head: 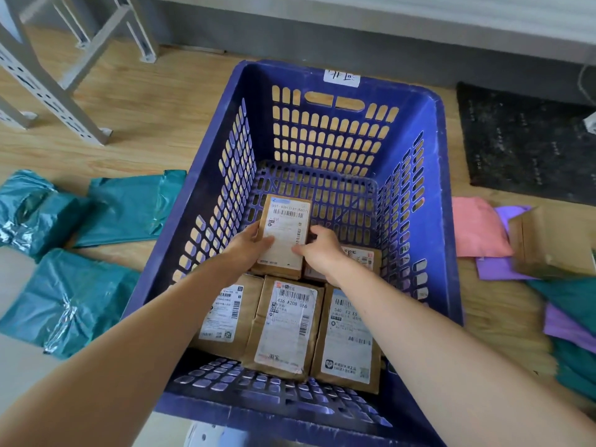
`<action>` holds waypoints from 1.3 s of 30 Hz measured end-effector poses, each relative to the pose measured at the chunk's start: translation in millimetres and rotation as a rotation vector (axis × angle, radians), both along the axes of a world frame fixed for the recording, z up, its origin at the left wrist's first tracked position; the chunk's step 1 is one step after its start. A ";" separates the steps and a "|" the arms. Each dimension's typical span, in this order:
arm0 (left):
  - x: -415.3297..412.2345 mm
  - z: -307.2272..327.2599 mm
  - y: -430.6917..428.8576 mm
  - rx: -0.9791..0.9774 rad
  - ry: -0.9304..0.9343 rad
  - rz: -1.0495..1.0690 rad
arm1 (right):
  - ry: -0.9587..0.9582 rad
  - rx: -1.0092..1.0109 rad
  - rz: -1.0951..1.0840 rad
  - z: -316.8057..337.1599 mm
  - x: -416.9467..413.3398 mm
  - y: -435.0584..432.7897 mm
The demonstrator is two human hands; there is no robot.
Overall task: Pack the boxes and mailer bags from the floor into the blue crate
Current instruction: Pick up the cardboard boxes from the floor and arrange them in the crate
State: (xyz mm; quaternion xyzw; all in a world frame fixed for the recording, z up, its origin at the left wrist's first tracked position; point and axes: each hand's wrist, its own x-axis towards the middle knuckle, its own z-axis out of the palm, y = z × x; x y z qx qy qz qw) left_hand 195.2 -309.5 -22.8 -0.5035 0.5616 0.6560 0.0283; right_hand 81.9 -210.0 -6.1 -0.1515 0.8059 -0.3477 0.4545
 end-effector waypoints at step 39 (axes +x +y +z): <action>-219.2 78.3 425.7 -0.287 0.181 -0.936 | 0.104 -0.101 -0.826 68.0 -123.6 512.0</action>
